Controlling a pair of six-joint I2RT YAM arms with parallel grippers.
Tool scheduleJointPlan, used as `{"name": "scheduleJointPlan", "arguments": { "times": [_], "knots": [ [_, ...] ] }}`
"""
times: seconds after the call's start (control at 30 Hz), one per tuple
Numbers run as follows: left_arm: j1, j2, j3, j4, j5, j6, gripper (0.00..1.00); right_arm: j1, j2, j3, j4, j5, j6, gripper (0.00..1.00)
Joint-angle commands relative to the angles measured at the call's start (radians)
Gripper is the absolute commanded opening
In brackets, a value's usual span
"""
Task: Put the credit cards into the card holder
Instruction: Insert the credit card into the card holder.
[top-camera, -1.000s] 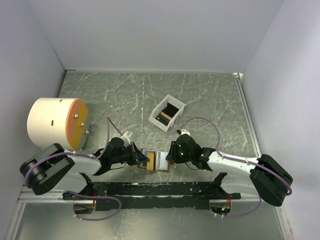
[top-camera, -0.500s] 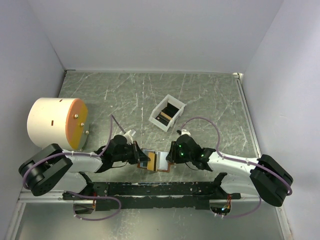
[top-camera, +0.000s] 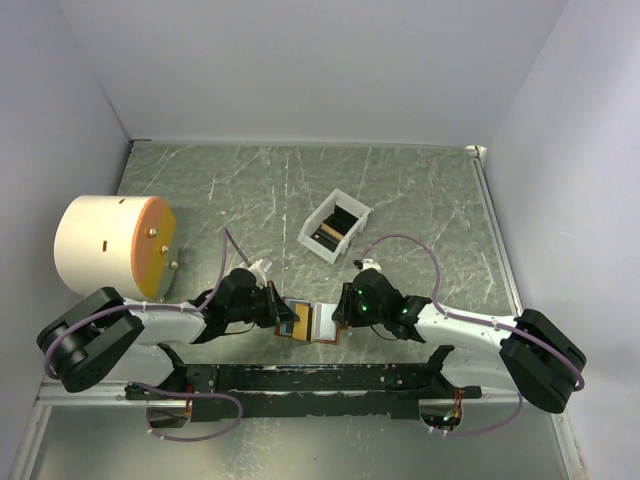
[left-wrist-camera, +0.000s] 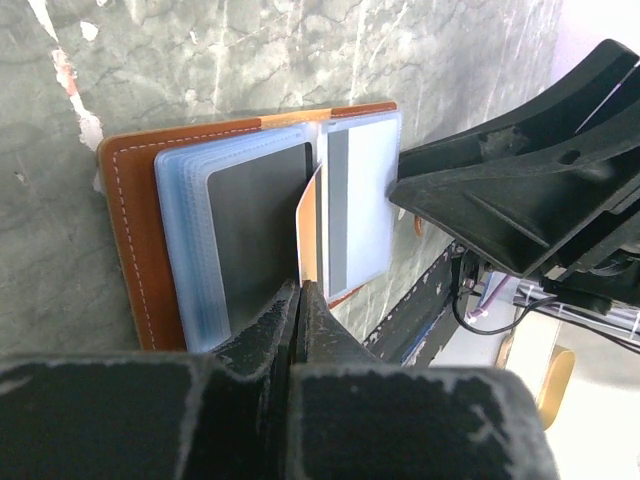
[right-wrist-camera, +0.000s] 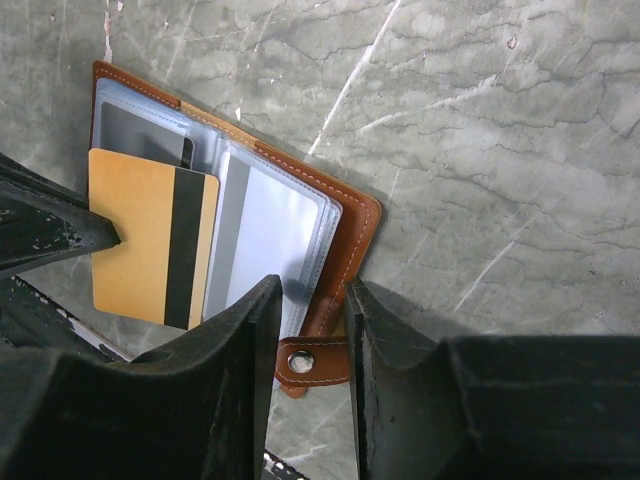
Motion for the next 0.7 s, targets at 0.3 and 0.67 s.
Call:
{"name": "scheduleJointPlan", "arguments": {
  "times": [0.3, 0.67],
  "knots": [
    [-0.006, 0.037, 0.041, -0.027, -0.012, 0.048, 0.07, 0.007, -0.012, -0.008, -0.009, 0.028, -0.008, 0.32],
    [-0.007, 0.04, 0.052, -0.046, -0.018, 0.062, 0.07, 0.006, -0.033, 0.029, -0.059, 0.083, -0.032, 0.28]
  ]
}}
